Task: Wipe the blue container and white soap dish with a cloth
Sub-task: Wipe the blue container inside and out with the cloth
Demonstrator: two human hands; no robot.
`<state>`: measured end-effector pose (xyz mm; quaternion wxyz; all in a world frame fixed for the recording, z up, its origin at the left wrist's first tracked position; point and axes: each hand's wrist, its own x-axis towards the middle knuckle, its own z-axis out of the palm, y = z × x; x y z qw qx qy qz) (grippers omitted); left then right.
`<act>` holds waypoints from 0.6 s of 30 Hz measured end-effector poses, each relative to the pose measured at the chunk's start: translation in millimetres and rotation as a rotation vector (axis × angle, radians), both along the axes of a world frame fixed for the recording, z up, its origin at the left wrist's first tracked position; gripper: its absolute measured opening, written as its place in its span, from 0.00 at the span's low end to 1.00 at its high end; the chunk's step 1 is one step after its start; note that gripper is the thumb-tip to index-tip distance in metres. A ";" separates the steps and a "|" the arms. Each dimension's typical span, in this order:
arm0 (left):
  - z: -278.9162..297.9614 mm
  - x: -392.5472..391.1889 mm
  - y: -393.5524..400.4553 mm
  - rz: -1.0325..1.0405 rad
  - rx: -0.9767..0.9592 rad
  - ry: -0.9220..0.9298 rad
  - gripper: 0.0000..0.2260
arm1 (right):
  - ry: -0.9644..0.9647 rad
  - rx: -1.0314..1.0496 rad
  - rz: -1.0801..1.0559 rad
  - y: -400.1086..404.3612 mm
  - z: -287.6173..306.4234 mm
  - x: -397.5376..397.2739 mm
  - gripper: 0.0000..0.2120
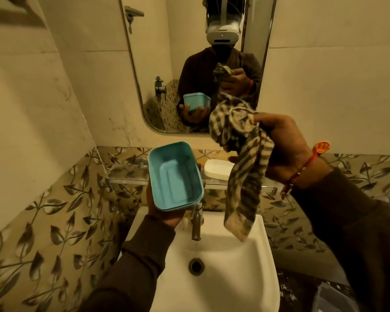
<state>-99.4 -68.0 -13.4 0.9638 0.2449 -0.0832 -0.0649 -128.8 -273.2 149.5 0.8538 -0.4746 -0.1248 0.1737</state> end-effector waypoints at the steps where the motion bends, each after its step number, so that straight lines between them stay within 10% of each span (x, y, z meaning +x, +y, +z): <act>1: 0.9 -2.7 0.8 -0.034 -0.016 -0.015 0.28 | -0.002 0.006 -0.040 -3.7 0.5 2.1 0.16; 6: -0.4 -10.2 -9.1 -0.051 -0.066 -0.006 0.21 | -0.071 -0.178 -0.022 6.5 -1.2 -1.9 0.13; 12: -3.8 -4.3 -33.4 0.002 0.000 -0.067 0.23 | -0.867 -1.251 -0.445 56.3 -27.9 -6.1 0.06; 18: -18.8 1.9 -37.0 -0.066 -0.081 -0.033 0.29 | -0.909 -1.470 -0.189 81.0 -60.7 -8.4 0.09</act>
